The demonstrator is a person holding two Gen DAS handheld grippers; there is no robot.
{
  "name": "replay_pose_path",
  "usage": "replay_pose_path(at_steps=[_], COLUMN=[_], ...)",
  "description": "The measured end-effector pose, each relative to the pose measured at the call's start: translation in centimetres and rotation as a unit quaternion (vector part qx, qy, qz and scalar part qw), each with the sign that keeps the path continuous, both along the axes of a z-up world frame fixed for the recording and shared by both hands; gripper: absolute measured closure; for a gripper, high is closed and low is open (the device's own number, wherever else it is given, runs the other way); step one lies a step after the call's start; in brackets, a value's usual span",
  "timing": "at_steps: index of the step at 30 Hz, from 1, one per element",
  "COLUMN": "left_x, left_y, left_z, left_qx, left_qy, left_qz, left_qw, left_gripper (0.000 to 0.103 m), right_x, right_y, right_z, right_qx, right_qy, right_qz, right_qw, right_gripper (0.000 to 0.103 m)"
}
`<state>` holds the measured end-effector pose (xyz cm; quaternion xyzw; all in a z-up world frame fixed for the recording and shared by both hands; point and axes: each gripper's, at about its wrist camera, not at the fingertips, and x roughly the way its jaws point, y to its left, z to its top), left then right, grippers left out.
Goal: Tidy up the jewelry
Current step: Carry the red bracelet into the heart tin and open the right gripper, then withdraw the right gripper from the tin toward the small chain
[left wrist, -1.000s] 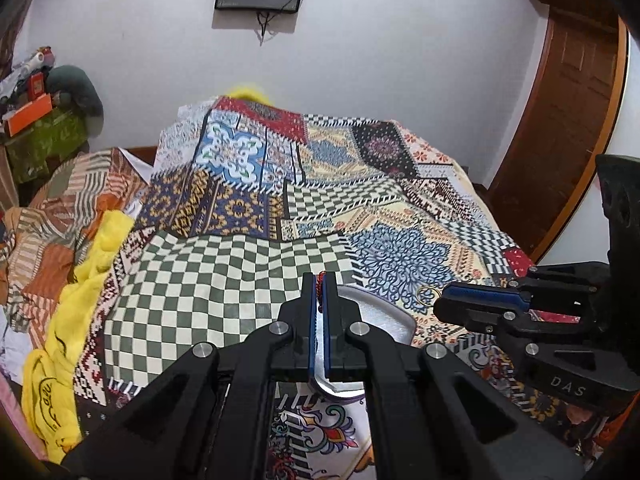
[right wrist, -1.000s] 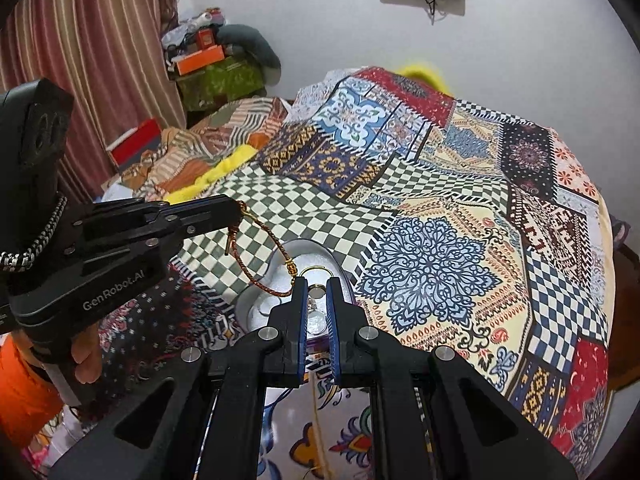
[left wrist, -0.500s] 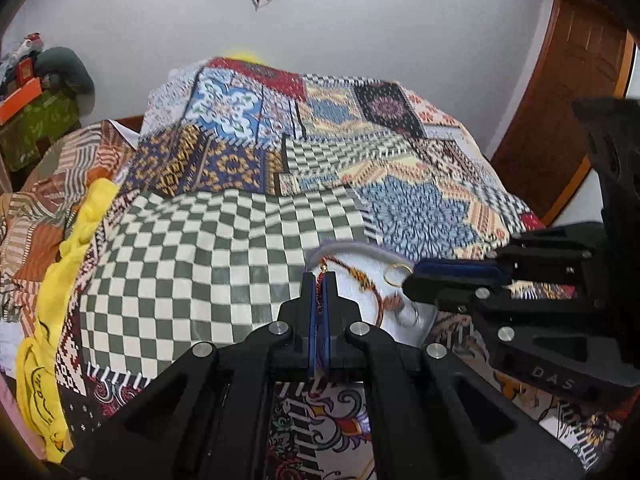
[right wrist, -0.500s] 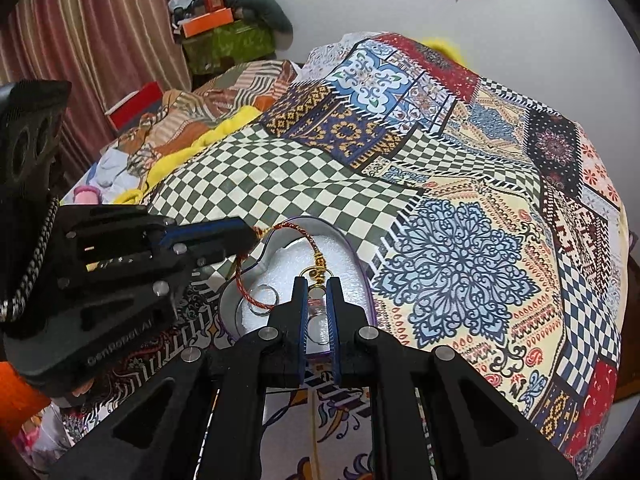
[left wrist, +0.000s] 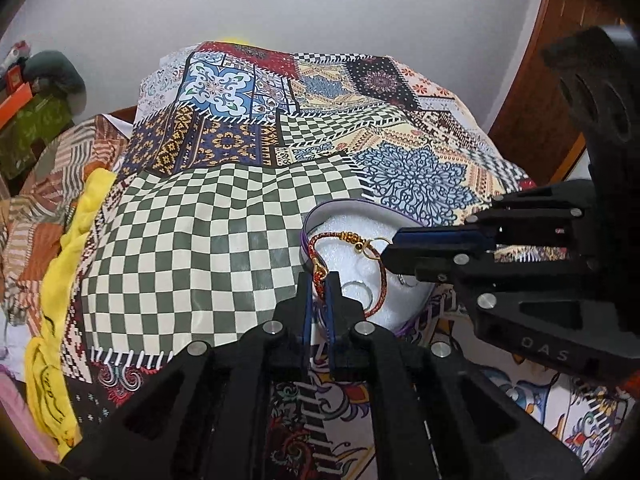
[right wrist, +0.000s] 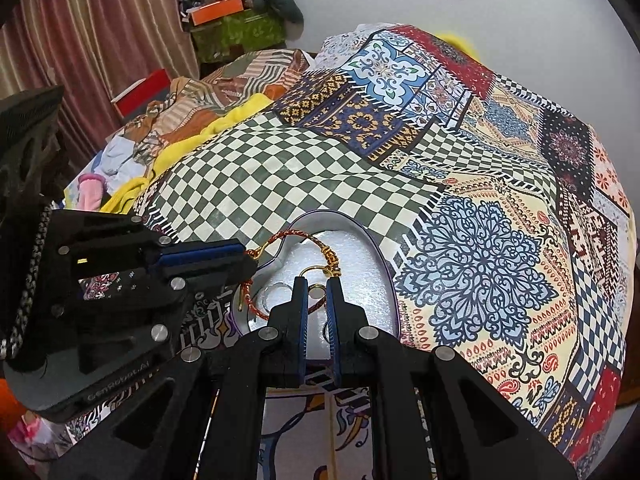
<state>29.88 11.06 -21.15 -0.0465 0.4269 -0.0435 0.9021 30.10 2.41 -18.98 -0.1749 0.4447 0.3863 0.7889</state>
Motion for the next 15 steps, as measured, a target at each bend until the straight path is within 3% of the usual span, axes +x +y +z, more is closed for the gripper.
replay_pose_path(at_steps=[7, 11, 15], left_x=[-0.6, -1.0, -1.3], left_y=[-0.1, 0.1, 0.5], left_z=[0.0, 0.1, 0.3], left_qx=[0.016, 0.015, 0.018], left_qy=[0.003, -0.001, -0.003], left_qz=[-0.001, 0.006, 0.015], left_qw=[0.9999, 0.9999, 0.9997], left_gripper=[0.09, 0.072, 0.072], right_x=[-0.2, -0.4, -0.7], right_y=[0.4, 0.6, 0.7], right_z=[-0.4, -0.4, -0.4], right_qx=[-0.011, -0.016, -0.027], right_qy=[-0.005, -0.008, -0.019], right_qz=[0.007, 0.015, 0.018], right_qw=[1.0, 1.0, 0.999], right_gripper=[0.095, 0.095, 0.095])
